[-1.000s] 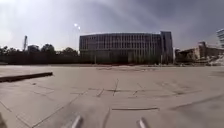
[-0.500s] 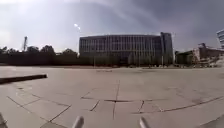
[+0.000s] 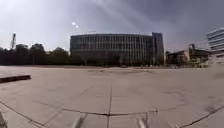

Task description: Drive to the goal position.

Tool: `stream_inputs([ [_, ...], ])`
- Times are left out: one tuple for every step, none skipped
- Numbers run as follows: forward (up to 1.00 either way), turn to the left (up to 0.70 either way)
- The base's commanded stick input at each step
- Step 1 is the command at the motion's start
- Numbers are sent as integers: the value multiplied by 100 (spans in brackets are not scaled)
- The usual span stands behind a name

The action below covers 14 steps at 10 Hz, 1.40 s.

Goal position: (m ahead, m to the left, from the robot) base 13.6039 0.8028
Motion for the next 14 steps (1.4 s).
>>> stream_inputs([
  [100, 0],
  [100, 0],
  [100, 0],
  [100, 0],
  [100, 0],
  [100, 0],
  [100, 0],
  [100, 0],
  [100, 0],
  [100, 0],
  [100, 0],
  [100, 0],
  [100, 0],
  [100, 0],
])
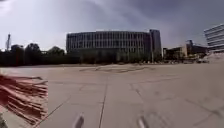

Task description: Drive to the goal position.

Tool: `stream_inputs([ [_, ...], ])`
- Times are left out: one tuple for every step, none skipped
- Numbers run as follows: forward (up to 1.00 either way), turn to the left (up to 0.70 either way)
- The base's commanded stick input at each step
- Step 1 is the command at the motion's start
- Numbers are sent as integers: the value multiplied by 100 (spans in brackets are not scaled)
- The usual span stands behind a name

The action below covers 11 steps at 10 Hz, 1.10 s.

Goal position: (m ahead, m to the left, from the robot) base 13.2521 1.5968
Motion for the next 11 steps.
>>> stream_inputs([
  [100, 0],
  [100, 0],
  [100, 0],
  [100, 0],
  [98, 0],
  [97, 0],
  [96, 0],
  [95, 0],
  [95, 0],
  [95, 0],
  [95, 0],
])
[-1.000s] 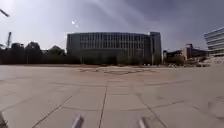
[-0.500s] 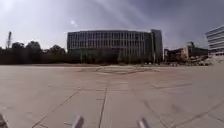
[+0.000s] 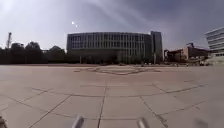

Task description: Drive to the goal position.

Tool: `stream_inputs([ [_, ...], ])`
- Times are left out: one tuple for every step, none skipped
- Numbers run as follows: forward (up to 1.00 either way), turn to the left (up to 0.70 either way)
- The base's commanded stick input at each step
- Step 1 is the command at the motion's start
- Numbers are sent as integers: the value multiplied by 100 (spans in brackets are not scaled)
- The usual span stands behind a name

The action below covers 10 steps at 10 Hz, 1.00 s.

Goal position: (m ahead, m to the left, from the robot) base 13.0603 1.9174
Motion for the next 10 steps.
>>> stream_inputs([
  [95, 0],
  [95, 0],
  [95, 0],
  [95, 0],
  [95, 0],
  [95, 0],
  [95, 0],
  [95, -8],
  [95, -27],
  [95, -38],
])
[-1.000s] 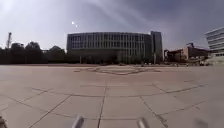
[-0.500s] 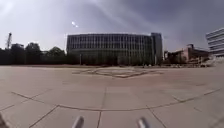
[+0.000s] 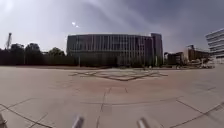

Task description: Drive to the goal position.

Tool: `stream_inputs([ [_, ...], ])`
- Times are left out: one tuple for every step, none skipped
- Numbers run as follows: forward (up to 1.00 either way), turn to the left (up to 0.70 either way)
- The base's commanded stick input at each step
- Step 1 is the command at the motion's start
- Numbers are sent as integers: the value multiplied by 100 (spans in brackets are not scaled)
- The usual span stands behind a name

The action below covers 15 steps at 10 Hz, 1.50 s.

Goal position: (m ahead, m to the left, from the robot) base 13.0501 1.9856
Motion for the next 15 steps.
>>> stream_inputs([
  [95, -21],
  [95, 0],
  [95, 0],
  [95, 0],
  [95, 0],
  [95, 0],
  [95, 0],
  [95, 0],
  [95, 0],
  [95, 0],
  [96, 0],
  [96, 0],
  [96, 0],
  [95, 0],
  [96, 0],
])
